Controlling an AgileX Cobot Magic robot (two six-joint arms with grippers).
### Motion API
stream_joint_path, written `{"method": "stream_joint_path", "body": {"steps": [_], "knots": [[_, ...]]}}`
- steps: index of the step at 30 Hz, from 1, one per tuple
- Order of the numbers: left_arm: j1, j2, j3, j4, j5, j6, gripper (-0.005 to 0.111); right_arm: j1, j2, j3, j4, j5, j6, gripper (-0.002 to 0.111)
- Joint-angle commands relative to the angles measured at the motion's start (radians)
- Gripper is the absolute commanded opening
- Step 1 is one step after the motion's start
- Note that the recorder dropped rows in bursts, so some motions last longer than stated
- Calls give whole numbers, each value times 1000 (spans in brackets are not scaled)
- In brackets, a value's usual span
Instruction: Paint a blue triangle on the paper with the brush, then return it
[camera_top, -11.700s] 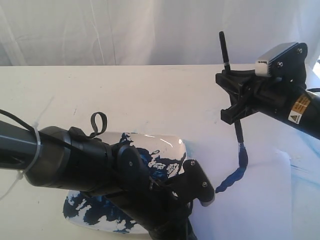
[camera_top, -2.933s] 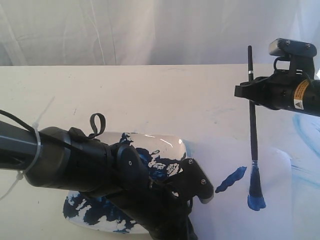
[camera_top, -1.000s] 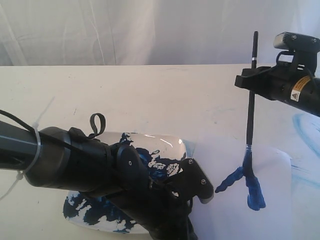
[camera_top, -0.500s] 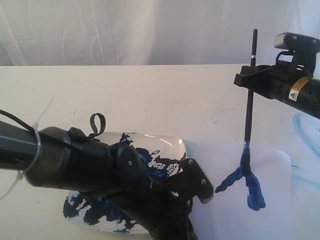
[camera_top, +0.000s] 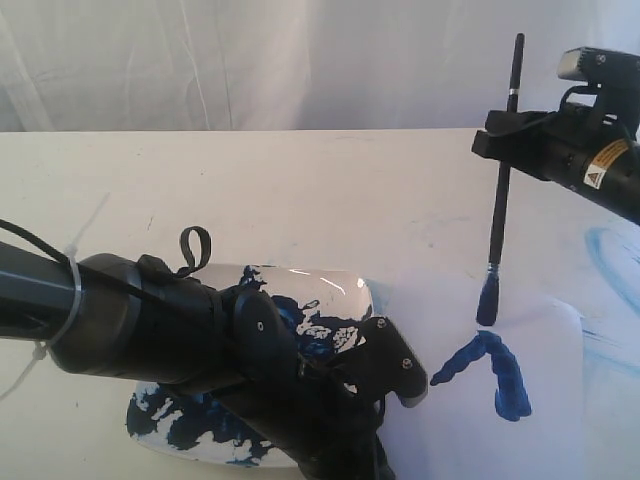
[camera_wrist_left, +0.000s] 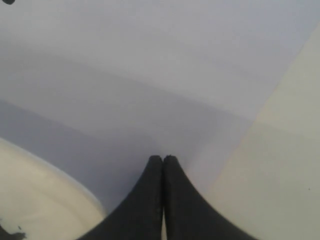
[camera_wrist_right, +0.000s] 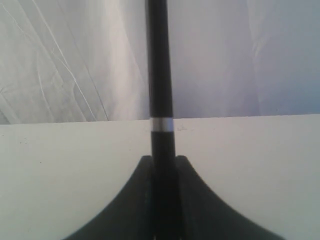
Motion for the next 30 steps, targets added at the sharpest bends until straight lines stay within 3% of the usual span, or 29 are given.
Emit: {"method": "stream_joint_path", "body": {"steps": [1, 7, 12, 18, 25, 30], "knots": [[-2, 6, 13, 3, 16, 1, 0, -6, -96, -7, -47, 97, 24, 0], [-2, 6, 13, 3, 16, 1, 0, -6, -314, 13, -210, 285, 270, 0], [-2, 6, 13, 3, 16, 1, 0, -4, -559, 155, -210, 319, 303, 0], [-2, 6, 13, 3, 16, 1, 0, -4, -841, 249, -201, 522, 302, 0], [-2, 6, 13, 3, 17, 1, 0, -4, -814, 81, -208, 659, 221, 0], [-2, 6, 13, 3, 19, 1, 0, -4, -750, 18, -180, 486, 252, 0]]}}
